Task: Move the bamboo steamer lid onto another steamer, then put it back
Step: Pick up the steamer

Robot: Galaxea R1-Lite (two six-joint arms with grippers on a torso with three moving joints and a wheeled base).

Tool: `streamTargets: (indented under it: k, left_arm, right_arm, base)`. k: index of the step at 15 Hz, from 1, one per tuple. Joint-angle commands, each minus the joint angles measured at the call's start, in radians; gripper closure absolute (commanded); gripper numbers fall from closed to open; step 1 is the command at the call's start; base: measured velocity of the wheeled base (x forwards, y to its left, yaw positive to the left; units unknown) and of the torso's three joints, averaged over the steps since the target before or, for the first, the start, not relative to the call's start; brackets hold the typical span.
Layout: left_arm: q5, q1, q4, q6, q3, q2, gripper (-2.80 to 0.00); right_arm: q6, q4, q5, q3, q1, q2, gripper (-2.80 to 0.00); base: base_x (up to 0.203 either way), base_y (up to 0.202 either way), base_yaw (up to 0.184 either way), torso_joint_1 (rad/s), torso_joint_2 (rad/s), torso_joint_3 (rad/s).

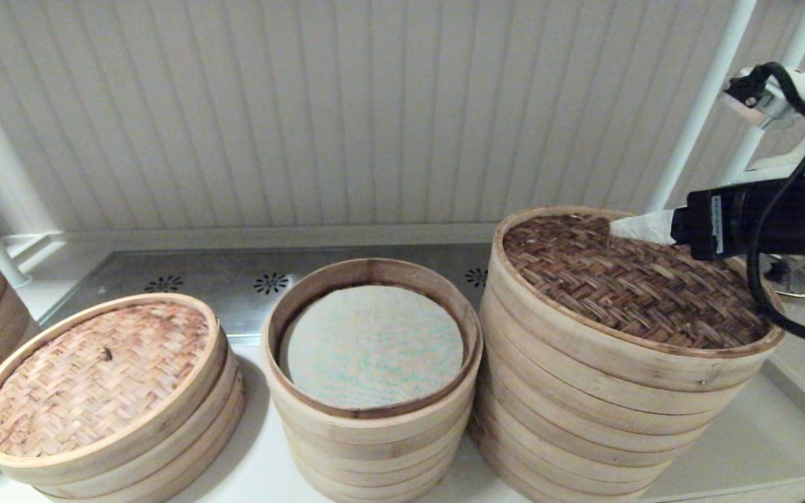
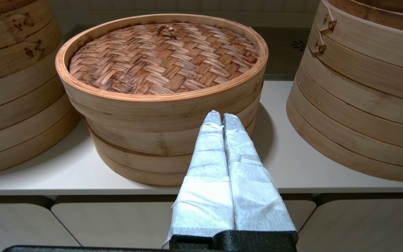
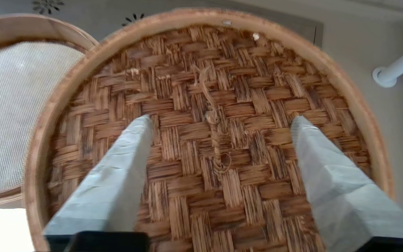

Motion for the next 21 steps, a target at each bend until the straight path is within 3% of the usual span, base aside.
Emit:
streamTargets:
  k: [1, 15, 16, 21]
  left_arm:
    - [0.001, 0.000, 0.000, 0.000, 0.000, 0.001, 0.00]
    - [0.001, 0.000, 0.000, 0.000, 0.000, 0.000, 0.00]
    - [0.001, 0.000, 0.000, 0.000, 0.000, 0.000, 0.00]
    - [0.001, 0.000, 0.000, 0.000, 0.000, 0.001, 0.00]
  right_arm:
    - [0.001, -0.001, 0.002, 0.009, 0.000, 0.031, -2.80]
    - [0.004, -0.009, -0.001, 0.009, -0.001, 0.101, -2.80]
    - [0.004, -0.009, 0.000, 0.008, -0.001, 0.101, 0.00]
    - [0.006, -0.016, 0.000, 0.004, -0.006, 0.106, 0.00]
  base:
    - [0.000, 0.000, 0.000, 0.000, 0.00, 0.000]
    - [0.000, 0.000, 0.000, 0.000, 0.00, 0.000]
    - [0.000, 0.000, 0.000, 0.000, 0.00, 0.000]
    - [0.000, 0.000, 0.000, 0.000, 0.00, 0.000]
